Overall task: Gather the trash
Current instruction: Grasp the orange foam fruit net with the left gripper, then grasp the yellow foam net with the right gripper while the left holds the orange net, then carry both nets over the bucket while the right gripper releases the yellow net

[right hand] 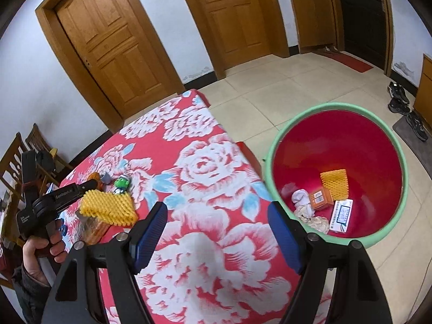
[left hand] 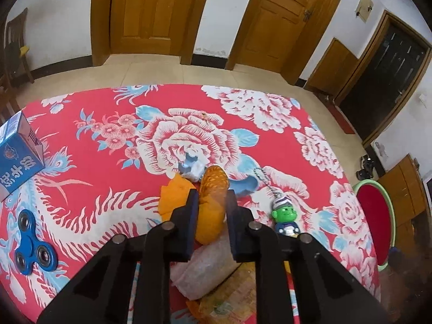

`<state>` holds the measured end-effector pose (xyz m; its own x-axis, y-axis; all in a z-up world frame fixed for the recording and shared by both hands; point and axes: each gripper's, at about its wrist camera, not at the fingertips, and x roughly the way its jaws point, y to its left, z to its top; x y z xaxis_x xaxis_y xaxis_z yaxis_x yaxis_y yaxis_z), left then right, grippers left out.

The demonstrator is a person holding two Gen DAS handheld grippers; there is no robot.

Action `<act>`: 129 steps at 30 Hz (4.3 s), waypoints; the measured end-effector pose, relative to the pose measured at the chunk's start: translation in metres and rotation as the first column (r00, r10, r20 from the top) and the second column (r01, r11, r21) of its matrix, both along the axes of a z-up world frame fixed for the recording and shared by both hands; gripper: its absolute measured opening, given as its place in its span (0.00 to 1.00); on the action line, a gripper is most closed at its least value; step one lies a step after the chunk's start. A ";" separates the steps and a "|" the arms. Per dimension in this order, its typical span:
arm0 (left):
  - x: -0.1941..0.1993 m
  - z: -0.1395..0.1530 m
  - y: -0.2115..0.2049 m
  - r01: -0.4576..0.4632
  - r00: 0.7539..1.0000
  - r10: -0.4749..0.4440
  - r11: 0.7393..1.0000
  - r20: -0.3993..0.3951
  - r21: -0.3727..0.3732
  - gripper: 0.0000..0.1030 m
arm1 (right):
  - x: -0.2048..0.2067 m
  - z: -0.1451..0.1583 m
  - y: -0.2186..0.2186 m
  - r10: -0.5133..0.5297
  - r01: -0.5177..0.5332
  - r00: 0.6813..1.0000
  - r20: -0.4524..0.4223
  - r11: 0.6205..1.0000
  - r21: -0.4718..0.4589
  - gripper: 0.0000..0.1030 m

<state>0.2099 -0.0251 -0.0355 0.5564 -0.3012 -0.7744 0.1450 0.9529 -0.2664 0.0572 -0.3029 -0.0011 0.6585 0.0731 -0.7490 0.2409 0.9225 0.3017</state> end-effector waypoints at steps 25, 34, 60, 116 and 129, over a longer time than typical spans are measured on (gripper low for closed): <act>-0.042 0.023 0.046 -0.041 0.997 0.050 0.991 0.065 -0.131 0.17 | 0.035 -0.005 0.116 0.197 -0.201 0.980 -0.038 0.973 -0.114 0.76; -0.043 0.018 0.044 -0.025 0.998 0.033 0.988 0.056 -0.149 0.17 | 0.052 -0.015 0.136 0.266 -0.273 0.962 -0.062 0.946 -0.174 0.70; -0.049 0.024 0.033 0.001 0.996 0.012 0.991 0.092 -0.133 0.17 | 0.037 -0.006 0.116 0.266 -0.265 0.964 0.005 0.961 -0.074 0.12; -0.113 0.045 -0.197 0.464 0.885 -0.456 0.882 0.097 -0.085 0.17 | -0.070 -0.005 -0.096 -0.237 0.225 0.967 0.093 0.967 0.123 0.13; -0.106 0.022 -0.248 0.523 0.852 -0.520 0.850 0.057 -0.071 0.17 | -0.078 -0.031 -0.141 -0.339 0.332 0.941 0.024 0.933 0.140 0.14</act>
<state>0.1036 -0.2729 -0.0131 0.3258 -0.6150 -0.7181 0.6246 0.7102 -0.3248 -0.0212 -0.4443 -0.0325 0.6959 -0.0625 -0.7155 0.5121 0.7416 0.4333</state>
